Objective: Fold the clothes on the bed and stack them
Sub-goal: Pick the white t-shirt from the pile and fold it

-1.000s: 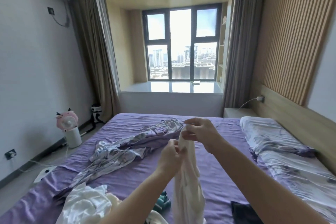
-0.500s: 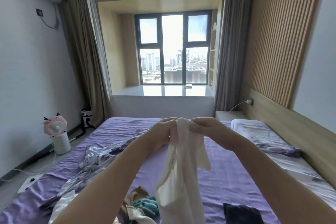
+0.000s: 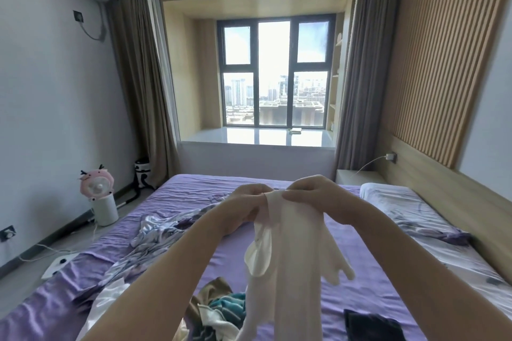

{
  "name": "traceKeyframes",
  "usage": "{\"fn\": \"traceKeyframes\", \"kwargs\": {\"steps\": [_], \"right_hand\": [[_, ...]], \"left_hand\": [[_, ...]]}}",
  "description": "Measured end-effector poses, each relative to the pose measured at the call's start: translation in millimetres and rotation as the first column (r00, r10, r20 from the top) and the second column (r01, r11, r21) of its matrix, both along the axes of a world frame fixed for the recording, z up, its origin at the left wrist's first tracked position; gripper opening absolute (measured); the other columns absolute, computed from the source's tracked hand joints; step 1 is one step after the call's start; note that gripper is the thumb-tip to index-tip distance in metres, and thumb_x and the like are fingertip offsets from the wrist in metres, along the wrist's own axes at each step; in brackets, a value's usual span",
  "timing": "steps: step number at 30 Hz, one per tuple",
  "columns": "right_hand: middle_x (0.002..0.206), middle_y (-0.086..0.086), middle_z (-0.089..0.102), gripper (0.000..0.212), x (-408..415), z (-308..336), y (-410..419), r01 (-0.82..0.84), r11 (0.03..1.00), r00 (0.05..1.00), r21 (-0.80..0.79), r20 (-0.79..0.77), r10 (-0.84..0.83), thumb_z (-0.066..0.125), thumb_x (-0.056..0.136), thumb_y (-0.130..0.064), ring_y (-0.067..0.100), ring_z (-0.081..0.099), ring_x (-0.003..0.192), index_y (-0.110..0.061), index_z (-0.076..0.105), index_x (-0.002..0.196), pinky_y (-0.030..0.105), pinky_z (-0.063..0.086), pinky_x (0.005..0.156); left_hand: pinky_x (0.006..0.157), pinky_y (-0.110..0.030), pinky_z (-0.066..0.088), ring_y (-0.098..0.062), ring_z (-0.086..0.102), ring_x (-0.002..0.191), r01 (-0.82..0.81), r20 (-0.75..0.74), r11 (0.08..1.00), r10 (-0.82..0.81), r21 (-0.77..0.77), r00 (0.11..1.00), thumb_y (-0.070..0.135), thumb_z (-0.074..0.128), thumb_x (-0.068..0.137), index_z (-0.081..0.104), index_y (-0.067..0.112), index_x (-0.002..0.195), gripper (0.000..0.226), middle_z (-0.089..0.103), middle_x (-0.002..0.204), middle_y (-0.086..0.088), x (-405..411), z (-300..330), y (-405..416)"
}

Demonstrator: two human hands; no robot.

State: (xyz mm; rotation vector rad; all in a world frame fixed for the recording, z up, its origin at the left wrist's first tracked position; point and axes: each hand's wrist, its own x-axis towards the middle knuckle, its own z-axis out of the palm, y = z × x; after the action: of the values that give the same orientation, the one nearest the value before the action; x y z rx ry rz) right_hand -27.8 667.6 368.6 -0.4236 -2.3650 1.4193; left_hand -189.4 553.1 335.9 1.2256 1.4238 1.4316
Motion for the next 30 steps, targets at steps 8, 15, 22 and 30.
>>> {"fn": "traceKeyframes", "kwargs": {"steps": [8, 15, 22, 30], "right_hand": [[0.078, 0.004, 0.060, 0.021, 8.5, 10.4, 2.1, 0.194, 0.981, 0.975, 0.010, -0.114, -0.192, 0.065, 0.087, -0.026, 0.011, 0.051, 0.070, -0.007, 0.072, 0.089, 0.019, 0.041, 0.060], [0.068, -0.004, 0.063, 0.018, 59.9, -5.5, 30.0, 0.297, 0.953, 0.944, -0.062, -0.129, -0.303, 0.072, 0.080, -0.027, 0.009, 0.055, 0.063, -0.009, 0.072, 0.082, 0.023, 0.045, 0.060], [0.072, -0.001, 0.061, 0.017, 89.0, -62.1, 54.3, 0.502, 0.815, 0.855, 0.290, -0.027, -0.517, 0.066, 0.085, -0.030, 0.011, 0.054, 0.065, -0.014, 0.062, 0.080, 0.017, 0.038, 0.056], [0.079, 0.018, 0.065, 0.024, 124.0, -104.8, 74.1, 0.507, 0.711, 0.792, 0.488, 0.062, -0.607, 0.052, 0.095, -0.018, 0.034, 0.061, 0.080, -0.001, 0.057, 0.078, 0.031, 0.032, 0.064]], "left_hand": [[0.079, -0.028, 0.047, -0.014, 0.058, 0.077, -0.050, -0.291, 0.966, -0.027, -0.253, 0.956, 0.015, 0.072, 0.081, 0.062, 0.009, 0.086, 0.012, 0.062, 0.077, 0.002, -1.4, -65.7, -9.7], [0.052, -0.020, 0.036, -0.007, 0.044, 0.054, -0.210, -0.292, 0.888, 0.091, -0.409, 0.952, 0.015, 0.063, 0.085, 0.049, 0.013, 0.068, 0.022, 0.046, 0.067, -0.001, -9.2, -121.6, -38.7], [0.047, -0.020, 0.029, -0.007, 0.041, 0.052, -0.262, -0.303, 0.919, 0.170, -0.296, 0.938, 0.045, 0.072, 0.078, 0.048, 0.019, 0.075, 0.036, 0.043, 0.061, 0.007, 11.9, -94.7, -18.9], [0.064, -0.017, 0.047, -0.006, 0.060, 0.076, -0.023, -0.245, 0.918, -0.082, -0.395, 0.966, 0.021, 0.069, 0.066, 0.063, 0.016, 0.104, 0.038, 0.063, 0.088, 0.004, 22.0, -59.6, -35.2]]}}
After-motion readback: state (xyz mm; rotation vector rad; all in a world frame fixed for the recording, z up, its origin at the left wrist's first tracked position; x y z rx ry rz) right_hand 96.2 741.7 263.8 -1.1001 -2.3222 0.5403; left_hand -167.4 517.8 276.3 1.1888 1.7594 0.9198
